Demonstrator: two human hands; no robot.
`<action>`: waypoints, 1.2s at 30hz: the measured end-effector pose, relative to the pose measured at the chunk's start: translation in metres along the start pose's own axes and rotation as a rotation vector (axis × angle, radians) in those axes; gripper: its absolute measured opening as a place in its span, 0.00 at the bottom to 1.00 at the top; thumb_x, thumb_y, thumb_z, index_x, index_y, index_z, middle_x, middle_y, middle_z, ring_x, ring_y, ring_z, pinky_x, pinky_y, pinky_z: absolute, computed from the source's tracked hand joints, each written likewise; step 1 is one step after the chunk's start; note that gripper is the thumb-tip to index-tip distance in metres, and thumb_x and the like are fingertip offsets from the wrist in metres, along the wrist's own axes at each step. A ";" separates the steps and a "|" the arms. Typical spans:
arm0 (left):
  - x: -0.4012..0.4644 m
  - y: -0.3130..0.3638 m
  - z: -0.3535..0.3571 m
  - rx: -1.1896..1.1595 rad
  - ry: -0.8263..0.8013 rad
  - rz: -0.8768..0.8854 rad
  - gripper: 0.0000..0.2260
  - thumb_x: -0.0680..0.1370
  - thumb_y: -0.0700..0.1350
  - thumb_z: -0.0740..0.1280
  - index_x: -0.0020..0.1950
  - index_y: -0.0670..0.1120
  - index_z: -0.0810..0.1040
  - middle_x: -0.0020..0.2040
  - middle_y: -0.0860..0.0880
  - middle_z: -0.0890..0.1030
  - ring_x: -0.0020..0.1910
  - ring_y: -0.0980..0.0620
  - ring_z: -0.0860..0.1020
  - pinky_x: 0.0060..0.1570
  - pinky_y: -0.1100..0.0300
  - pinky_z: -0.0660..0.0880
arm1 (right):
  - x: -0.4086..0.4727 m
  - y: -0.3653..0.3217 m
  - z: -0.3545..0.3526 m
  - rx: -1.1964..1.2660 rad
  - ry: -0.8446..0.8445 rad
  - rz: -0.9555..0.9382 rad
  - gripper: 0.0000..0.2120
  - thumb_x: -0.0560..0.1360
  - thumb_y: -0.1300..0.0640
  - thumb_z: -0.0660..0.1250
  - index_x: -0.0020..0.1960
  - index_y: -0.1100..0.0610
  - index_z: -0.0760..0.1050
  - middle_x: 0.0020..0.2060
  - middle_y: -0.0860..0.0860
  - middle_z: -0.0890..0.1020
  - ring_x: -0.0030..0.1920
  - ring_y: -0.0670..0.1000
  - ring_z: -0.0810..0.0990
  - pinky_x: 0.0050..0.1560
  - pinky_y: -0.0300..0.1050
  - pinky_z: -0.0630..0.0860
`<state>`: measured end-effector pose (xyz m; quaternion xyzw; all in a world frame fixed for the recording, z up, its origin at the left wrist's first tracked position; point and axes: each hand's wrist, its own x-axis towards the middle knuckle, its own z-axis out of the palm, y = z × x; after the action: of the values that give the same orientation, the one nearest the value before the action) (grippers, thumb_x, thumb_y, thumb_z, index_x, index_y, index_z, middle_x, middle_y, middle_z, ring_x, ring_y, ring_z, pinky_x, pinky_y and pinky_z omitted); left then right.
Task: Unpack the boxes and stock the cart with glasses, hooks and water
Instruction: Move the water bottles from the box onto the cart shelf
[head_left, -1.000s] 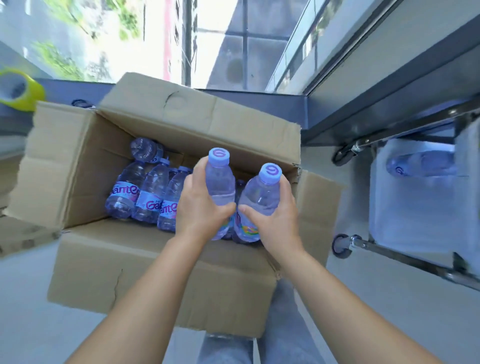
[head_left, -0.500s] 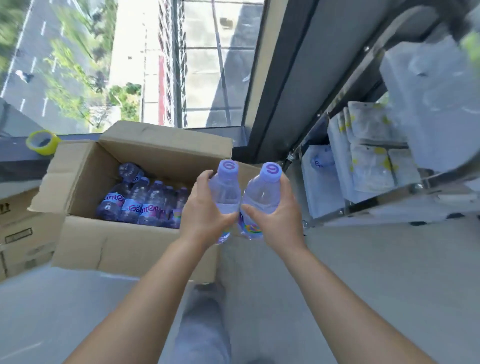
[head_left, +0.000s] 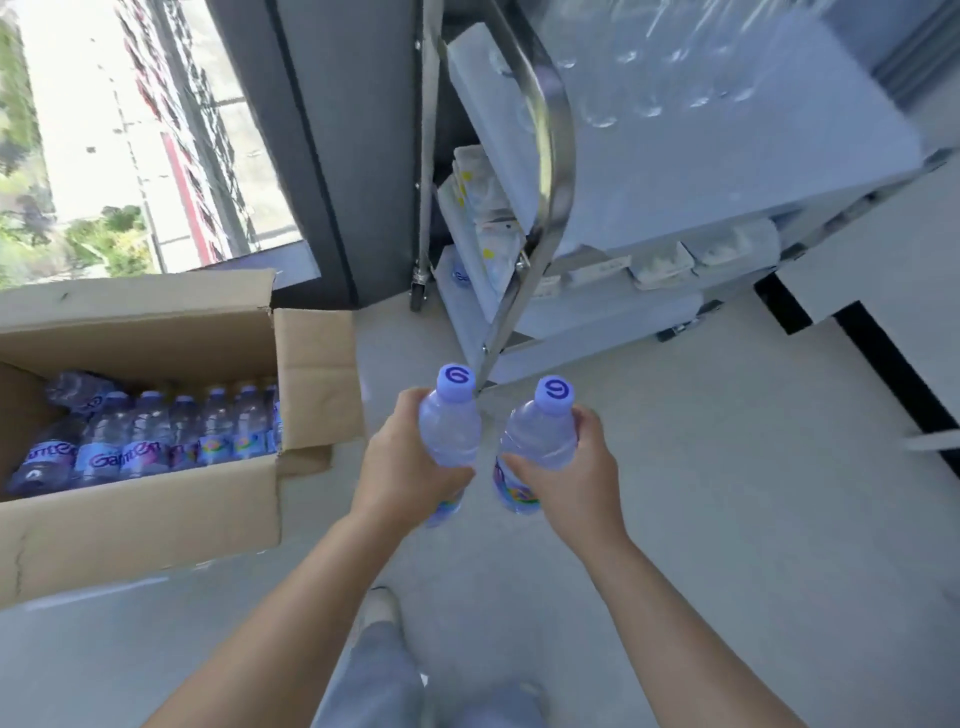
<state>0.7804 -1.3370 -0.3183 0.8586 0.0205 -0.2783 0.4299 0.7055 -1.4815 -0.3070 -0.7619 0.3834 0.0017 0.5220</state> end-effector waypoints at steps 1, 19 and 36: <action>0.001 0.009 0.017 0.017 -0.021 0.005 0.26 0.65 0.42 0.72 0.55 0.59 0.64 0.40 0.60 0.74 0.42 0.51 0.76 0.33 0.61 0.69 | 0.006 0.009 -0.015 0.012 0.014 0.006 0.24 0.63 0.58 0.77 0.52 0.45 0.69 0.40 0.39 0.80 0.40 0.36 0.78 0.36 0.32 0.72; 0.036 0.131 0.300 0.001 0.108 0.017 0.31 0.62 0.43 0.76 0.61 0.55 0.67 0.47 0.56 0.76 0.45 0.48 0.76 0.40 0.60 0.68 | 0.178 0.122 -0.271 -0.080 -0.095 -0.090 0.28 0.61 0.61 0.79 0.52 0.45 0.68 0.48 0.44 0.78 0.47 0.45 0.79 0.46 0.37 0.74; 0.277 0.085 0.500 -0.043 0.310 -0.024 0.26 0.62 0.45 0.77 0.52 0.55 0.67 0.45 0.58 0.76 0.48 0.50 0.78 0.40 0.61 0.69 | 0.484 0.266 -0.216 -0.138 -0.375 -0.281 0.25 0.62 0.61 0.79 0.50 0.47 0.68 0.42 0.40 0.78 0.39 0.33 0.77 0.40 0.32 0.74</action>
<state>0.8072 -1.8223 -0.6316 0.8817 0.1030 -0.1470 0.4363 0.8052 -1.9780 -0.6153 -0.8279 0.1688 0.0966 0.5261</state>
